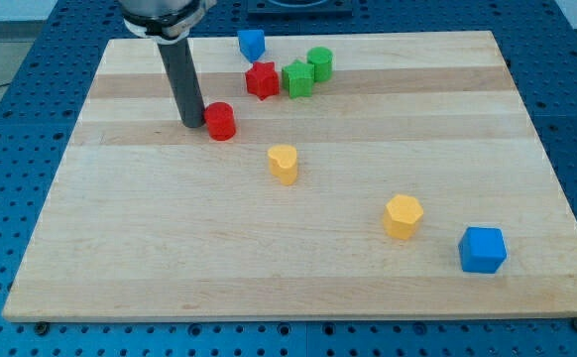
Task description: Place the red circle top left to the yellow heart
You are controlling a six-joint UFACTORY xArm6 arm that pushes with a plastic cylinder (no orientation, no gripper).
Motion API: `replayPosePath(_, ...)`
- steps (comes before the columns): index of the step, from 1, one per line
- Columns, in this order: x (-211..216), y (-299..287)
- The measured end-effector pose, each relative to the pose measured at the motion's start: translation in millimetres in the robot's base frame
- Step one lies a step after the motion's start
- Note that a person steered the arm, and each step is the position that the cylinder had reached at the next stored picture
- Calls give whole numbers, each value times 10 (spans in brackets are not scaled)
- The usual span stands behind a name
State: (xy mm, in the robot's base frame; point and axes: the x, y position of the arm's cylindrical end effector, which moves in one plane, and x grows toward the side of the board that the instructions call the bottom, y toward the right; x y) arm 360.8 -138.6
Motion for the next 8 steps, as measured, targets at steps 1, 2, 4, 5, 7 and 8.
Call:
replayPosePath(1, -135, -83)
replayPosePath(2, -129, 275)
replayPosePath(4, 417, 354)
replayPosePath(5, 284, 342)
replayPosePath(7, 462, 88)
replayPosePath(8, 533, 88)
